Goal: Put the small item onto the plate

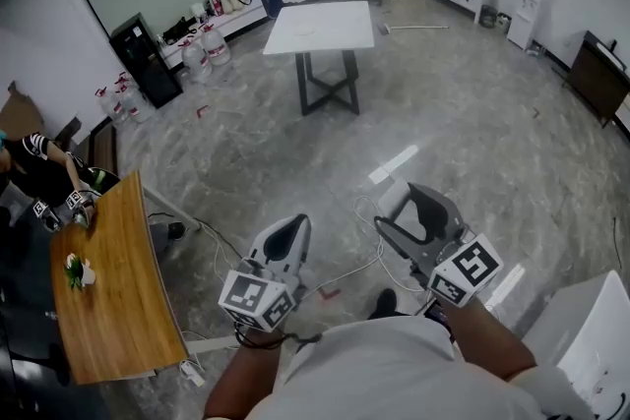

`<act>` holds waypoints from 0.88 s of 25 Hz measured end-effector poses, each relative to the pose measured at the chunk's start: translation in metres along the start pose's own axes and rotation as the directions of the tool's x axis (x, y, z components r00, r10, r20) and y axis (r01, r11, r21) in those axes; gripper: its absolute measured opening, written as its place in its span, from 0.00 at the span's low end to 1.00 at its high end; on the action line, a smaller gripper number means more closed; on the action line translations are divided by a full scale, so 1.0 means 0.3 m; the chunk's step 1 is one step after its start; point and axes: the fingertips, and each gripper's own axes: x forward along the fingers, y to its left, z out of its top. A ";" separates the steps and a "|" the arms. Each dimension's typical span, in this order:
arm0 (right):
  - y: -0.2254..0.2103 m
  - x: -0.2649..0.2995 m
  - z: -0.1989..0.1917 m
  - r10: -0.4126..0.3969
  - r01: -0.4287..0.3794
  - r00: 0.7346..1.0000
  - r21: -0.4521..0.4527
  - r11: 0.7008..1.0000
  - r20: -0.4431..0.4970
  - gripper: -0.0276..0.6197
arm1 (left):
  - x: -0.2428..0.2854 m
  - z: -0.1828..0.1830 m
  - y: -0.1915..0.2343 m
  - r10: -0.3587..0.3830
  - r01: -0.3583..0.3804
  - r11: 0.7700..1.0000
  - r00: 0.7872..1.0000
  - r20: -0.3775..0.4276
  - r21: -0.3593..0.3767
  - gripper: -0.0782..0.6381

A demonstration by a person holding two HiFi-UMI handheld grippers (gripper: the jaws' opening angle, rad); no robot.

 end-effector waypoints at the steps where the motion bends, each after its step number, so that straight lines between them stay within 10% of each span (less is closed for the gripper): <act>1: -0.059 0.012 0.008 -0.006 0.006 1.000 0.000 1.000 0.006 0.50 | 0.058 0.006 0.009 0.005 -0.005 1.000 1.000 0.001 0.000 0.12; 22: -0.712 0.420 -0.073 0.055 -0.054 0.998 0.034 0.998 -0.039 0.50 | 0.850 -0.022 0.331 0.022 -0.022 0.999 1.000 -0.017 -0.036 0.12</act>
